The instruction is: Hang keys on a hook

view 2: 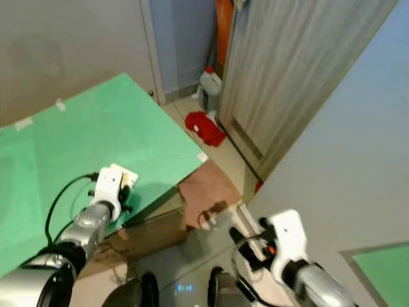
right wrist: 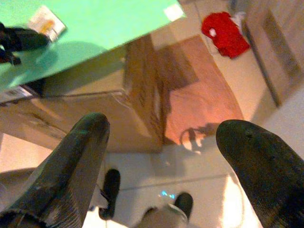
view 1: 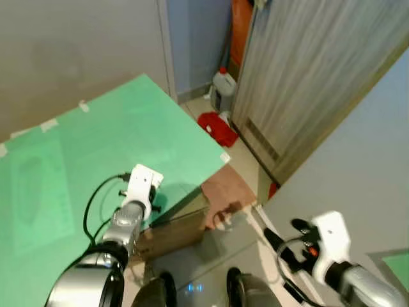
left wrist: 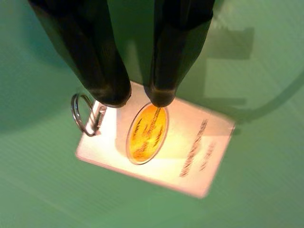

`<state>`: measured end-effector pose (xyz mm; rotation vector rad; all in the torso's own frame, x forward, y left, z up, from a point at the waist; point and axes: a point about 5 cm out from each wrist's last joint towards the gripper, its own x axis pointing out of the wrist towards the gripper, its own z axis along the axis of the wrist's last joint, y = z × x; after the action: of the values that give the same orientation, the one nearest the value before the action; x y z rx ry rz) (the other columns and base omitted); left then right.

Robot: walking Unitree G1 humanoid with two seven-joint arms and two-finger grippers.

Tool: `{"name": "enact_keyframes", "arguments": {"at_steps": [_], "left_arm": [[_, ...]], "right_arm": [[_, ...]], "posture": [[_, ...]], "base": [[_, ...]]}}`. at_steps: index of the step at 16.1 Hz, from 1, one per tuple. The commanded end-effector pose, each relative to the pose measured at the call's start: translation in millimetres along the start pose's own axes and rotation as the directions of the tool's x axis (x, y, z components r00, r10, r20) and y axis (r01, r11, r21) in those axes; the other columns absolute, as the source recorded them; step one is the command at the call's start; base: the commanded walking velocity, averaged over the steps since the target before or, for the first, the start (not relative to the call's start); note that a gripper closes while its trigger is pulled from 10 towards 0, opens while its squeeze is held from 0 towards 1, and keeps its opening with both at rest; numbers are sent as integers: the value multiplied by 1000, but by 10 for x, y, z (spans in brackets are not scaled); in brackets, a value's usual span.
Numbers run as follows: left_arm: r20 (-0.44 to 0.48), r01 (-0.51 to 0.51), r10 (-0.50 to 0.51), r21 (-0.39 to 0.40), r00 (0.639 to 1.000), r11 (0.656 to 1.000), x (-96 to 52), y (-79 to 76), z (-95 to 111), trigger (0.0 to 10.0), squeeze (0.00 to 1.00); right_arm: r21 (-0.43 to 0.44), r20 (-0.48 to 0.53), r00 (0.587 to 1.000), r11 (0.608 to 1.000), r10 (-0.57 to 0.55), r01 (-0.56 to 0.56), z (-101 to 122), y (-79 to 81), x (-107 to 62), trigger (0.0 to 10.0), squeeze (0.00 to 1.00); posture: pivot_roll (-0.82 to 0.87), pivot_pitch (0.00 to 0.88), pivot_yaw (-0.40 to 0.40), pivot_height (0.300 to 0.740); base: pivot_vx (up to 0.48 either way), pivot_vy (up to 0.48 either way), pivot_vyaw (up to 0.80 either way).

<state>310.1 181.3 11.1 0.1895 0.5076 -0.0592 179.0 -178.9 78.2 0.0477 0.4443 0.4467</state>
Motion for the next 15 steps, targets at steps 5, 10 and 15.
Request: {"name": "enact_keyframes", "arguments": {"at_steps": [5,10,15], "left_arm": [[-51,37,-36,6,998,999,-135,-72,-372,10000,0],[142,-187,170,121,975,975,-131,279,-63,10000,0],[300,-206,168,99,939,974,-131,301,261,10000,1000]], "right_arm": [[-15,40,996,997,77,-76,70,27,465,10000,0],[-28,64,993,994,104,-102,124,23,678,10000,0],[-34,88,992,996,88,-85,103,-10,698,10000,0]], "posture": [[-27,65,-35,740],[10,42,-52,740],[4,38,-39,740]], "base": [[0,0,0],[0,0,0],[0,0,0]]}}
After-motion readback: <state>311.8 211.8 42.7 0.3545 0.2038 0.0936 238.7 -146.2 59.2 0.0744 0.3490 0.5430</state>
